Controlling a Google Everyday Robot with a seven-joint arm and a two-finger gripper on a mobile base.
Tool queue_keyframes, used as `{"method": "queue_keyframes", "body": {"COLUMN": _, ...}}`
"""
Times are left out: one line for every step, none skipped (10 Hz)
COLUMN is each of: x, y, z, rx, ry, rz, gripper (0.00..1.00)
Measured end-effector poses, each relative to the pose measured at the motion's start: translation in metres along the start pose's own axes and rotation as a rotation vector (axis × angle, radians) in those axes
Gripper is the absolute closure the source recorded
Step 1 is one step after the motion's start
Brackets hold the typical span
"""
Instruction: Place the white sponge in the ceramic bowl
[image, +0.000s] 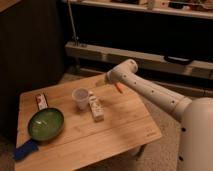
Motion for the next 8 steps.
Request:
{"method": "queue_keyframes", "body": {"x": 0.0, "y": -0.026, "z": -0.02, "rx": 0.005, "ry": 0.006, "rz": -0.076, "gripper": 0.2}}
{"method": "queue_keyframes", "body": {"x": -0.001, "y": -0.041, "z": -0.031, "rx": 0.006, "ry": 0.009, "rz": -0.12, "gripper": 0.2}}
{"method": "queue_keyframes", "body": {"x": -0.002, "y": -0.05, "z": -0.038, "rx": 0.007, "ry": 0.011, "rz": -0.145, "gripper": 0.2}}
{"method": "queue_keyframes", "body": {"x": -0.003, "y": -0.056, "z": -0.042, "rx": 0.008, "ry": 0.012, "rz": -0.161, "gripper": 0.2}}
{"method": "queue_keyframes", "body": {"x": -0.003, "y": -0.056, "z": -0.042, "rx": 0.008, "ry": 0.012, "rz": -0.161, "gripper": 0.2}}
{"method": "queue_keyframes", "body": {"x": -0.002, "y": -0.056, "z": -0.042, "rx": 0.007, "ry": 0.013, "rz": -0.161, "gripper": 0.2}}
{"method": "queue_keyframes", "body": {"x": -0.002, "y": -0.056, "z": -0.043, "rx": 0.008, "ry": 0.013, "rz": -0.161, "gripper": 0.2}}
{"method": "queue_keyframes", "body": {"x": -0.001, "y": -0.06, "z": -0.044, "rx": 0.017, "ry": 0.023, "rz": -0.178, "gripper": 0.2}}
